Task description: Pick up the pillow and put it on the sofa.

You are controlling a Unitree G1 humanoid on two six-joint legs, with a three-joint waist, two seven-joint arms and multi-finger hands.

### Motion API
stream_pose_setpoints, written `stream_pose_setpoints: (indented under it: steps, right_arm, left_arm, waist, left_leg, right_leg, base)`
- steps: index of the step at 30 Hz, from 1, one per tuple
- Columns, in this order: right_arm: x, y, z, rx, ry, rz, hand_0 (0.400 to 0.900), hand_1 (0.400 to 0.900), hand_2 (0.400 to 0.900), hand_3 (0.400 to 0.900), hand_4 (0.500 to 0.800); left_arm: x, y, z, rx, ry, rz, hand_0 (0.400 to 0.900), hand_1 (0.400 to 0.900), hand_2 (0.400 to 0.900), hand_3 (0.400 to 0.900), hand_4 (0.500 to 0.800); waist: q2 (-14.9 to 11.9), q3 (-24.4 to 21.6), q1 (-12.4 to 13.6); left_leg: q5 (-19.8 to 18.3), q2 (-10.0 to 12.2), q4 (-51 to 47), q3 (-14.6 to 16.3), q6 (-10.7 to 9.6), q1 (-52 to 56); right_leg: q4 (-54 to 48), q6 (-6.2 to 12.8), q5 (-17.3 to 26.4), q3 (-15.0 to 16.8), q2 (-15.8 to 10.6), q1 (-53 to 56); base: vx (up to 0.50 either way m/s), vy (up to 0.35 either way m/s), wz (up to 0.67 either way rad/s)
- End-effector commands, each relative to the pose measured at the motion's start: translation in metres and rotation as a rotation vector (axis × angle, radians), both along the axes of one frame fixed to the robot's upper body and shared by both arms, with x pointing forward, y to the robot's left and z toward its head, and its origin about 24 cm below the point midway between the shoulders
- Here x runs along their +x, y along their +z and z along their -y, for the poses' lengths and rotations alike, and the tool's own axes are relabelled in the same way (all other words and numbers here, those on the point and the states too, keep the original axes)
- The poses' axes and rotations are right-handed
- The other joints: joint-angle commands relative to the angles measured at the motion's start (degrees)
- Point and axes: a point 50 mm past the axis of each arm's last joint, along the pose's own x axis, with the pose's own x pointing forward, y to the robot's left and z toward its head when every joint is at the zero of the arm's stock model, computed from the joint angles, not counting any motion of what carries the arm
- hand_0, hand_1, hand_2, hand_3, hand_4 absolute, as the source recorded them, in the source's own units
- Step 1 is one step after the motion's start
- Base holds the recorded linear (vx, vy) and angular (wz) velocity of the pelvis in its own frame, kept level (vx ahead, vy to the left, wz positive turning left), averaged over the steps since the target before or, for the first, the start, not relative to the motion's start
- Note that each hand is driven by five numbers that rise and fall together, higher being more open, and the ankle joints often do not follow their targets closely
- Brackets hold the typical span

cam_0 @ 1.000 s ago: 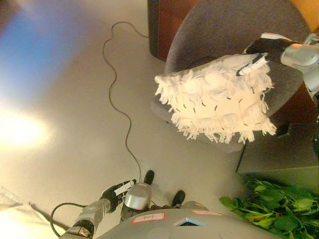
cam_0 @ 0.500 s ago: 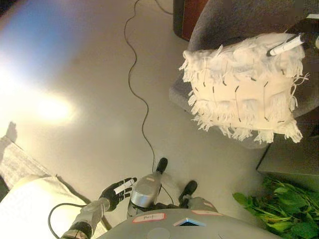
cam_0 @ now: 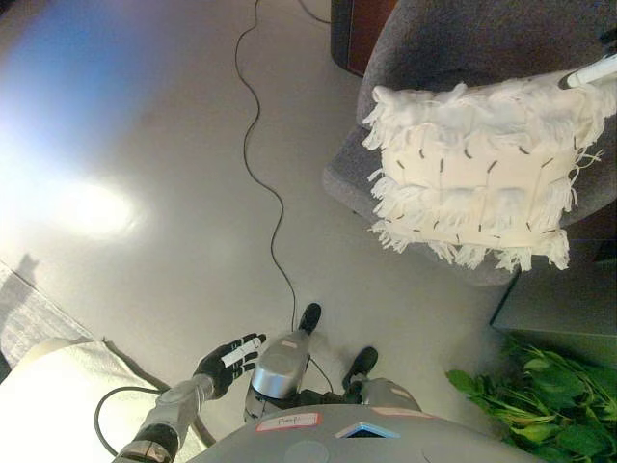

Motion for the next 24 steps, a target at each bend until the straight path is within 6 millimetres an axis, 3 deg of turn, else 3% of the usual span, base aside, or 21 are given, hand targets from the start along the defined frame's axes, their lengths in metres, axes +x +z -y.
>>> stream_pose_setpoints:
  steps: [1, 12, 16, 18, 20, 23, 24]
  right_arm:
    - [-0.018, 0.067, 0.006, -0.217, -0.066, 0.119, 0.9, 0.9, 0.9, 0.9, 0.8]
    - [-0.035, 0.062, 0.03, -0.231, -0.212, 0.099, 0.9, 0.9, 0.9, 0.9, 0.8]
    - [-0.032, 0.044, 0.033, -0.173, -0.177, 0.088, 0.9, 0.9, 0.9, 0.9, 0.8]
    - [-0.023, 0.017, 0.029, -0.063, -0.091, 0.109, 0.9, 0.9, 0.9, 0.9, 0.8]
    - [-0.014, -0.033, 0.023, 0.053, 0.017, 0.083, 0.9, 0.9, 0.9, 0.9, 0.8]
    - [-0.019, -0.122, 0.011, 0.174, 0.11, -0.031, 0.9, 0.9, 0.9, 0.9, 0.8]
    - [-0.025, -0.163, -0.001, 0.255, 0.141, -0.087, 0.9, 0.9, 0.9, 0.9, 0.8]
  left_arm:
    - [-0.023, -0.001, -0.017, 0.051, -0.032, -0.078, 0.9, 0.9, 0.9, 0.9, 0.8]
    - [-0.033, -0.005, -0.022, 0.075, -0.01, -0.143, 0.9, 0.9, 0.9, 0.9, 0.8]
    - [-0.031, -0.005, -0.023, 0.077, -0.006, -0.151, 0.9, 0.9, 0.9, 0.9, 0.8]
    - [-0.03, -0.006, -0.021, 0.073, 0.004, -0.151, 0.9, 0.9, 0.9, 0.9, 0.8]
    - [-0.028, -0.007, -0.02, 0.068, 0.014, -0.156, 0.9, 0.9, 0.9, 0.9, 0.8]
    - [-0.027, -0.009, -0.017, 0.05, 0.021, -0.181, 0.9, 0.9, 0.9, 0.9, 0.8]
    - [-0.026, -0.01, -0.015, 0.051, 0.036, -0.188, 0.9, 0.9, 0.9, 0.9, 0.8]
  waist:
    - [-4.07, -5.89, -0.09]
    - [-5.34, -8.52, -1.6]
    - [-5.79, -9.2, -2.64]
    - [-5.87, -9.36, -3.54]
    - [-5.83, -9.45, -4.83]
    - [-5.91, -9.3, -6.44]
    - [-5.83, -9.15, -7.45]
  left_leg:
    - [-7.35, 0.3, 0.1, 1.91, -3.54, 2.12]
    - [-8.58, 0.81, -0.23, 3.52, -3.23, 4.75]
    - [-9.13, 0.95, -0.33, 4.36, -3.12, 5.68]
    - [-9.44, 0.99, -0.38, 4.92, -2.98, 6.24]
    - [-9.92, 1.04, -0.36, 5.67, -2.72, 6.98]
    - [-10.61, 1.12, -0.27, 6.81, -2.2, 7.98]
    - [-10.9, 1.2, -0.19, 7.49, -1.93, 8.39]
  right_leg:
    - [-0.04, 2.64, -1.29, 0.71, -2.09, -0.41]
    - [-0.04, 3.13, -1.78, 1.75, -2.06, 1.14]
    - [-0.04, 3.34, -1.96, 2.46, -1.99, 1.59]
    - [-0.04, 3.49, -1.9, 2.95, -2.01, 1.79]
    - [0.01, 3.66, -1.76, 3.59, -2.12, 2.02]
    - [0.27, 3.86, -1.71, 4.51, -2.19, 2.38]
    - [0.41, 3.88, -1.67, 4.99, -2.23, 2.47]
  base:
    - [0.05, 0.026, -0.02]
    - [0.05, 0.001, -0.05]
    - [0.02, -0.002, -0.08]
    - [0.0, 0.009, -0.16]
    - [-0.02, 0.011, -0.18]
    - [-0.02, -0.009, -0.23]
    - [-0.02, -0.014, -0.18]
